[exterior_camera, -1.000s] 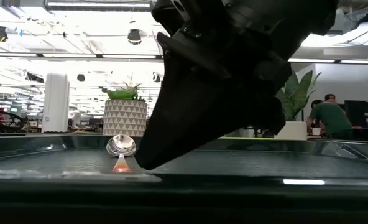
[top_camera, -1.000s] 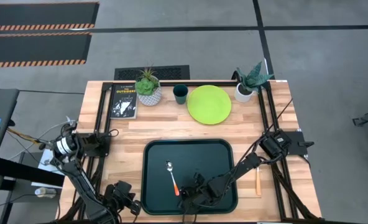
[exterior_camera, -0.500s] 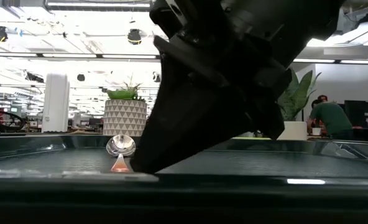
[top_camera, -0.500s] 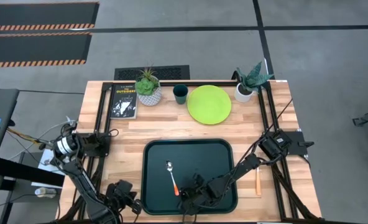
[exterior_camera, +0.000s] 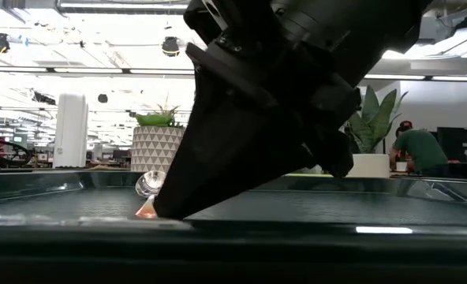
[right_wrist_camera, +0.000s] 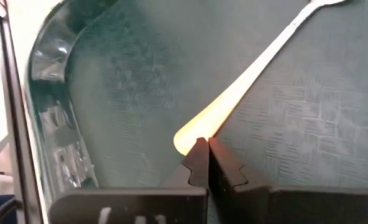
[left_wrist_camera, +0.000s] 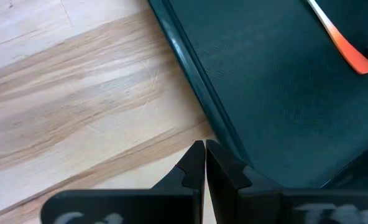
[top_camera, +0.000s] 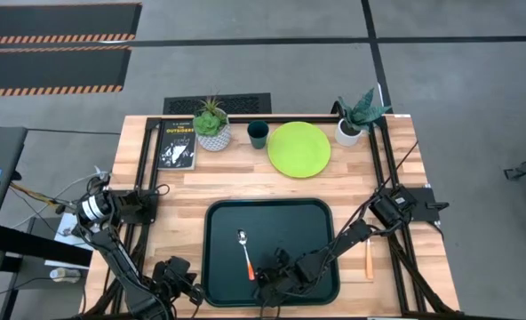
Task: Pick and place plate/cup/fork/spoon on tray
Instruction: Put the orange spoon on the left side of the black serving tray
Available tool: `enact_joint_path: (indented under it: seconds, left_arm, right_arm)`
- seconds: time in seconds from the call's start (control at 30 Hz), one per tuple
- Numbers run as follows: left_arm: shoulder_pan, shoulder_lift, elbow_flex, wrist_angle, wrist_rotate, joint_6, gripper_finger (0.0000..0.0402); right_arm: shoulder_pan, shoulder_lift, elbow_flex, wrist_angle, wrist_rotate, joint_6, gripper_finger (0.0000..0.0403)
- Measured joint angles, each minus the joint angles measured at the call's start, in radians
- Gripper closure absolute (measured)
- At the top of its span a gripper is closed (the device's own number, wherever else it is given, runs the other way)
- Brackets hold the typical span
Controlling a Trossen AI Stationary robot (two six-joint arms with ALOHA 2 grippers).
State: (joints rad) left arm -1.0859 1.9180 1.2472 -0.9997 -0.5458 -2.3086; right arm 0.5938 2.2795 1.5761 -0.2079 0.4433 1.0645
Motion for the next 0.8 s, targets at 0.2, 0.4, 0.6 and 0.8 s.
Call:
enact_joint_path:
  seconds: [0.2,0.4,0.6,0.8]
  left_arm:
    - [0.0,0.0,0.0,0.0,0.0,0.0,0.0401]
    - [0.0,0.0,0.0,-0.007,-0.001,0.001,0.0401]
    - [0.002,0.0,0.0,-0.017,-0.018,0.001,0.0401]
    - [0.002,0.0,0.0,-0.013,-0.018,0.001,0.0401]
  right_arm:
    - [-0.001,0.0,0.0,0.011,0.003,0.0,0.0387]
    - [-0.002,0.0,0.0,0.01,0.004,0.0,0.0388]
    - [0.01,-0.005,0.011,0.008,0.002,0.005,0.0388]
    - [-0.002,0.001,0.01,0.012,0.002,0.0,0.0388]
